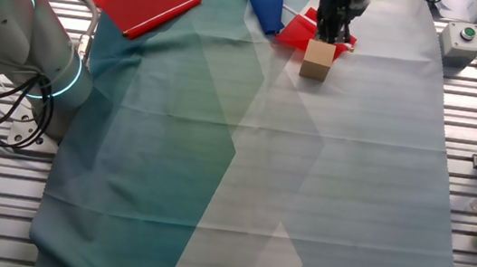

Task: Use the gripper to push the small block from left to right

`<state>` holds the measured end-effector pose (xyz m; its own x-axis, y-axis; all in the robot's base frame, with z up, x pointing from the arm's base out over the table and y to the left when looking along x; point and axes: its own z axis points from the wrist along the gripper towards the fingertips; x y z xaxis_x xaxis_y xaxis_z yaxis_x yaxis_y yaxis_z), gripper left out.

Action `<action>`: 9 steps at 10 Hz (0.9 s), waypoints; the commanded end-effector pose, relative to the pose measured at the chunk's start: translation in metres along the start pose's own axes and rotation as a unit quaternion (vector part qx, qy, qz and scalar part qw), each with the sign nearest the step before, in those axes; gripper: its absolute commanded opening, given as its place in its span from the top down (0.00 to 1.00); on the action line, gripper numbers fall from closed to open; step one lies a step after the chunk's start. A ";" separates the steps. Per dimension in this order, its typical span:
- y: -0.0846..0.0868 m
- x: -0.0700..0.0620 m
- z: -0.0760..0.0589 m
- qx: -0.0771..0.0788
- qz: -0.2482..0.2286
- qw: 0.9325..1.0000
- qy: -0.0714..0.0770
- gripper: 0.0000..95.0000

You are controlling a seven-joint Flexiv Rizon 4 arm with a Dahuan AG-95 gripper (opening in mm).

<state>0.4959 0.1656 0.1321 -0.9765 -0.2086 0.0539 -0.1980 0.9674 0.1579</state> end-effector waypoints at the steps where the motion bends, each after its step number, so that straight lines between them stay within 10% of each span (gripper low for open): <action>1: 0.001 0.000 -0.001 -0.002 0.000 1.000 0.003 1.00; 9: 0.001 0.000 -0.001 -0.005 0.000 1.000 0.006 1.00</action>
<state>0.4964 0.1660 0.1332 -0.9754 -0.2104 0.0654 -0.1970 0.9659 0.1682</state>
